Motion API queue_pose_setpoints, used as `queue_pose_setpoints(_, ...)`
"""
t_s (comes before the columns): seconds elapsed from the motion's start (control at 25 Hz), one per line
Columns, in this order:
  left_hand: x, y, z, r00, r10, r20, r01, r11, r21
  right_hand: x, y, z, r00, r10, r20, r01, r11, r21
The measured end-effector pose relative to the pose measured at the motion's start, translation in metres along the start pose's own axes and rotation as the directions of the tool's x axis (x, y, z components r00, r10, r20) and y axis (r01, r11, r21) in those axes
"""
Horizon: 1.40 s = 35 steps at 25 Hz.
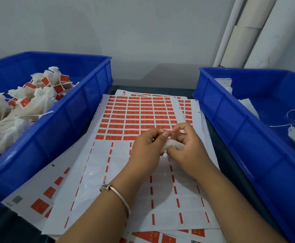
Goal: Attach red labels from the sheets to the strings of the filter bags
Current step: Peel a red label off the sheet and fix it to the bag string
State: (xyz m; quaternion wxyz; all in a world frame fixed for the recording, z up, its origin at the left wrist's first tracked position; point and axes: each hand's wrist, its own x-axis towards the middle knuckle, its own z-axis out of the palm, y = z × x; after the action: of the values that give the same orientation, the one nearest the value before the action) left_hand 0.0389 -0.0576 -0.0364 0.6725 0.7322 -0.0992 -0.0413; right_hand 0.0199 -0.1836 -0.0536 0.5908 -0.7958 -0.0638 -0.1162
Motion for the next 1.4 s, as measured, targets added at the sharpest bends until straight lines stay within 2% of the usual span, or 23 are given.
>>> queue_pose_setpoints(0.24,0.0,-0.002,0.007,0.984,-0.158,-0.076,0.146,0.979,-0.144,-0.002,0.001,0.005,0.986,-0.132,-0.099,0.106,0.967,-0.231)
queue_pose_setpoints(0.4,0.003,-0.004,0.007,0.957,-0.259,-0.133,0.229,0.951,-0.208,-0.002,0.001,0.007,0.985,-0.142,-0.099,0.106,0.946,-0.305)
queue_pose_setpoints(0.52,0.006,-0.003,0.004,0.931,-0.345,-0.118,0.306,0.915,-0.263,-0.002,0.002,0.007,0.98,-0.173,-0.096,0.135,0.941,-0.311)
queue_pose_setpoints(0.68,0.009,-0.003,0.005,0.911,-0.399,-0.098,0.368,0.898,-0.241,-0.001,0.005,0.008,0.971,-0.215,-0.105,0.156,0.902,-0.403)
queue_pose_setpoints(0.88,0.009,-0.003,0.003,0.928,-0.354,-0.114,0.317,0.914,-0.254,0.0,0.002,0.009,0.98,-0.184,-0.073,0.138,0.899,-0.415)
queue_pose_setpoints(1.0,0.01,0.0,0.0,0.92,-0.384,-0.075,0.324,0.855,-0.406,0.001,0.001,0.008,0.995,-0.072,-0.068,0.04,0.919,-0.392)
queue_pose_setpoints(1.16,0.009,0.005,-0.007,0.902,-0.429,0.039,0.368,0.719,-0.59,0.005,-0.004,0.006,0.972,0.234,-0.027,-0.235,0.956,-0.174)
queue_pose_setpoints(1.24,0.007,0.007,-0.009,0.901,-0.428,0.078,0.376,0.678,-0.631,0.004,-0.007,0.003,0.94,0.34,0.04,-0.341,0.94,0.025)
queue_pose_setpoints(1.32,0.006,0.008,-0.013,0.918,-0.382,0.11,0.36,0.683,-0.635,0.005,-0.008,-0.002,0.907,0.386,0.165,-0.419,0.854,0.307)
queue_pose_setpoints(1.4,0.005,0.008,-0.015,0.942,-0.309,0.127,0.325,0.756,-0.568,0.006,-0.008,-0.006,0.884,0.392,0.255,-0.467,0.714,0.522)
